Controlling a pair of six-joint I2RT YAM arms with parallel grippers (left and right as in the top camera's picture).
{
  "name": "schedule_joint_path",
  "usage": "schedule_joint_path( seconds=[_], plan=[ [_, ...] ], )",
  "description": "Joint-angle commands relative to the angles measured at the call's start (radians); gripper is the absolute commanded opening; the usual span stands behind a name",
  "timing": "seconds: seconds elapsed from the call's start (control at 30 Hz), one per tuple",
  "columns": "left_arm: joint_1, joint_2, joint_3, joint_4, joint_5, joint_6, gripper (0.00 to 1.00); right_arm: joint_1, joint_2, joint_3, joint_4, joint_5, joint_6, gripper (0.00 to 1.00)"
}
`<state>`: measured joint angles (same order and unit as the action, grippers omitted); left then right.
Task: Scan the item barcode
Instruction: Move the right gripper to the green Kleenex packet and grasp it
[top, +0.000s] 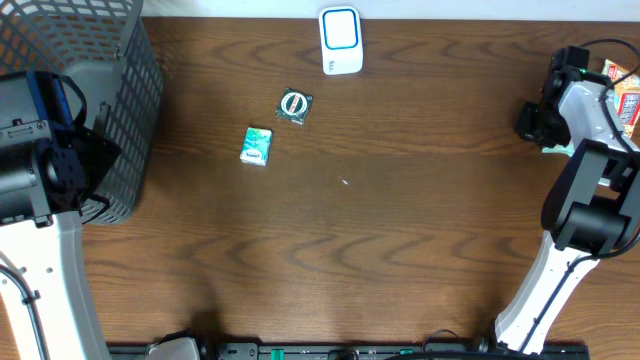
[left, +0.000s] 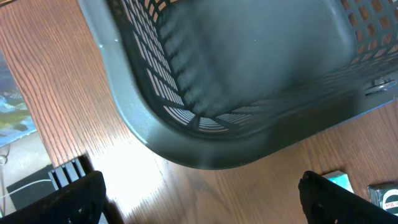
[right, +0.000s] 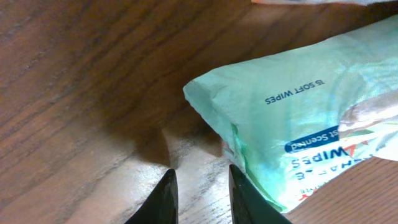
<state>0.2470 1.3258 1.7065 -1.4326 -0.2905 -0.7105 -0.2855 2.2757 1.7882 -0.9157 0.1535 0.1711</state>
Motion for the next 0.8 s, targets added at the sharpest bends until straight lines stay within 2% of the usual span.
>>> schedule_joint_path(
  seconds=[0.0, 0.2, 0.3, 0.4, 0.57, 0.63, 0.73, 0.77],
  plan=[
    [0.005, -0.007, -0.002, -0.002, -0.010, -0.009, 0.98, 0.019, -0.043, 0.006, -0.004, -0.098, 0.014, 0.24],
    [0.005, -0.007, -0.002, -0.002, -0.010, -0.009, 0.98, 0.089, -0.130, 0.011, -0.003, -0.520, 0.015, 0.42],
    [0.005, -0.007, -0.002, -0.002, -0.010, -0.009, 0.98, 0.144, -0.146, 0.011, 0.037, -0.726, 0.015, 0.43],
    [0.005, -0.007, -0.002, -0.002, -0.010, -0.009, 0.98, 0.216, -0.143, 0.010, 0.070, -0.846, 0.016, 0.44],
    [0.005, -0.007, -0.002, -0.002, -0.010, -0.009, 0.98, 0.391, -0.142, 0.008, 0.104, -0.850, 0.015, 0.50],
    [0.005, -0.007, -0.002, -0.002, -0.010, -0.009, 0.98, 0.468, -0.141, 0.008, 0.143, -0.814, 0.023, 0.49],
    [0.005, -0.007, -0.002, -0.002, -0.010, -0.009, 0.98, 0.584, -0.137, 0.008, 0.204, -0.682, 0.147, 0.47],
    [0.005, -0.007, -0.002, -0.002, -0.010, -0.009, 0.98, 0.661, -0.129, 0.008, 0.249, -0.583, 0.245, 0.45]
  ],
)
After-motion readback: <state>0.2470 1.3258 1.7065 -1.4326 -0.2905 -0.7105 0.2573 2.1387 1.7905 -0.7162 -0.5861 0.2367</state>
